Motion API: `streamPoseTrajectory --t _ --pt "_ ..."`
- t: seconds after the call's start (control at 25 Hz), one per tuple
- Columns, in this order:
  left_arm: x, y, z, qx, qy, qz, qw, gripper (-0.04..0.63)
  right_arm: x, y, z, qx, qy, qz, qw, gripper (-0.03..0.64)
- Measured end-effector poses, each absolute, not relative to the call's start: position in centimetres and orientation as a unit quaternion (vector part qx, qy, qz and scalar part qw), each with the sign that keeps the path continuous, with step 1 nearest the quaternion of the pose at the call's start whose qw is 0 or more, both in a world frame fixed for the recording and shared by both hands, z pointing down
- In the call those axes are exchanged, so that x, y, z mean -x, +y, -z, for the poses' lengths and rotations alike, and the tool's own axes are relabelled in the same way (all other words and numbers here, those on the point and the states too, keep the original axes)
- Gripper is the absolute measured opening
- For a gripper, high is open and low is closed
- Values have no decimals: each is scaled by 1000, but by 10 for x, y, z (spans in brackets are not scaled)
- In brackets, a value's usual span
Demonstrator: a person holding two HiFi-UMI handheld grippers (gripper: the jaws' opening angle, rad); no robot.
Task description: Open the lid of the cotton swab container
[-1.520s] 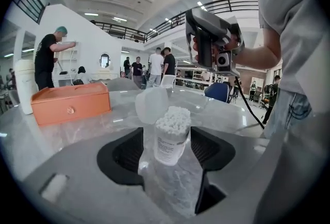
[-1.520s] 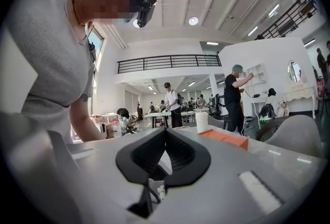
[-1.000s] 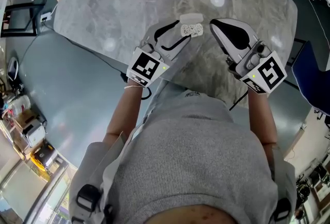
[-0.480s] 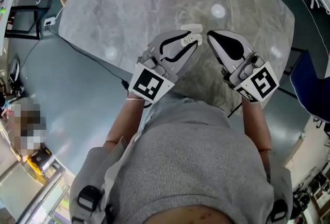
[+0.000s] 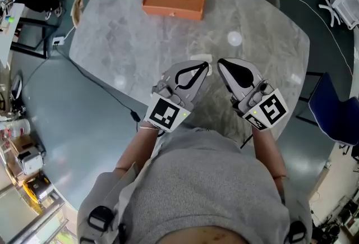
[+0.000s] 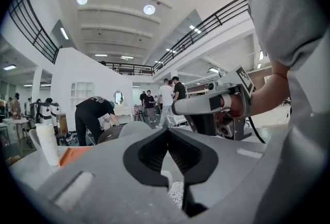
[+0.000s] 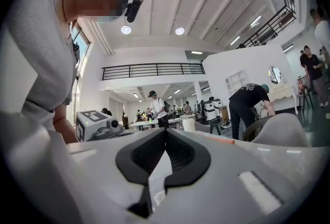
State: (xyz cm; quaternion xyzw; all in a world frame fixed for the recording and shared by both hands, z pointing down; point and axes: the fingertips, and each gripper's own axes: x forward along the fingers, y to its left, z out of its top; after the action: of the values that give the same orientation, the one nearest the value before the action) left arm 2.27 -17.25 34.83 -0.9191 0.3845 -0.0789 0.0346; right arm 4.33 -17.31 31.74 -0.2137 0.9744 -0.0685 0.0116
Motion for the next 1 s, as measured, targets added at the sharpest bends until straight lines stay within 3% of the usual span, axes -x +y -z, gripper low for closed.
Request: streamPoseTrajectory --t 0.72,1.0 --pt "-28 -170 -321 902 430 29 22 -2 -58 -168 -319 202 976 79 17 2" --pt "-24 -144 -304 901 426 47 63 -1 -55 -143 -302 213 974 66 30 3"
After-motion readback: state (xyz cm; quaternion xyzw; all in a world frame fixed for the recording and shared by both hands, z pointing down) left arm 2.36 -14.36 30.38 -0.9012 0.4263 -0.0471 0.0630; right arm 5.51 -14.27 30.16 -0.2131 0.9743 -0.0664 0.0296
